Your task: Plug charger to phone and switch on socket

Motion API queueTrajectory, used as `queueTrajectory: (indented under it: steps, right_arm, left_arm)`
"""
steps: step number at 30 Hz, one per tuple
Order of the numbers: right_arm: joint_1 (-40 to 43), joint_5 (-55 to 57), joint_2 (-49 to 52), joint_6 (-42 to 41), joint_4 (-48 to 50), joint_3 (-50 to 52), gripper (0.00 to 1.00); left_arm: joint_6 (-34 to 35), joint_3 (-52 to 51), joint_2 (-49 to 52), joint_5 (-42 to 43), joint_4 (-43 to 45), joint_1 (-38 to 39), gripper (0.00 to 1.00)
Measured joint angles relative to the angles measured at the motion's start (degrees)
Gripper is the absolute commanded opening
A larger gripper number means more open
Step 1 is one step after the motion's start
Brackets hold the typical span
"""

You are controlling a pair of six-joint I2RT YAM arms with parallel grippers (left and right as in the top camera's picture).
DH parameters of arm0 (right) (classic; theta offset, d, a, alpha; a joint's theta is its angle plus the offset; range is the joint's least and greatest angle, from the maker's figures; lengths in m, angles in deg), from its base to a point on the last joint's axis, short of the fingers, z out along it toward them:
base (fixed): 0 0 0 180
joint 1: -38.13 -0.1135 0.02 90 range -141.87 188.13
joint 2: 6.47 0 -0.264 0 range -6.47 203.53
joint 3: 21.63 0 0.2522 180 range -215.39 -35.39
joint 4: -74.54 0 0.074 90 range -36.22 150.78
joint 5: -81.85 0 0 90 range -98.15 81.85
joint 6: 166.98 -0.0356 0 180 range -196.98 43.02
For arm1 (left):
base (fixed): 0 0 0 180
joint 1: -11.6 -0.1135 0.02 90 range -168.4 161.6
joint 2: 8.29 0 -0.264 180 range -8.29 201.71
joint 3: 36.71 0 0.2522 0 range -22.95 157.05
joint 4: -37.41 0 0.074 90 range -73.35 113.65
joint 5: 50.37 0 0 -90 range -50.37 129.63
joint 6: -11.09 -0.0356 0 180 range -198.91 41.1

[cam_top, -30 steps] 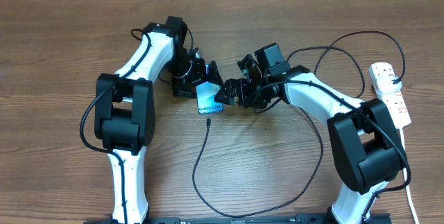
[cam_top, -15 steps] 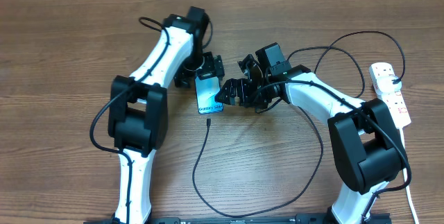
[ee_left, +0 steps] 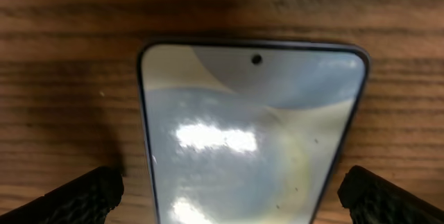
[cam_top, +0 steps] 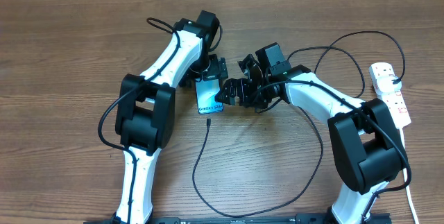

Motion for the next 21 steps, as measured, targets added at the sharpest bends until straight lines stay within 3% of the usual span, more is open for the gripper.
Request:
queueTrajectory:
  steps: [5,16,21]
  right_arm:
    - [0.00,0.66,0.00,-0.04,0.24,0.00,1.00]
    - [-0.20,2.12,0.13,-0.26,0.74,0.00,1.00]
    - [-1.11,2.25,1.33,-0.31,1.60,0.00,1.00]
  left_arm:
    - [-0.15,0.20,0.81,-1.09,-0.20,0.22,1.00]
    - [-1.77,1.16,1.53,-0.76,-2.75,0.52,0.75]
    - [-4.39,1.20,1.53,1.01,-3.43,0.37,0.77]
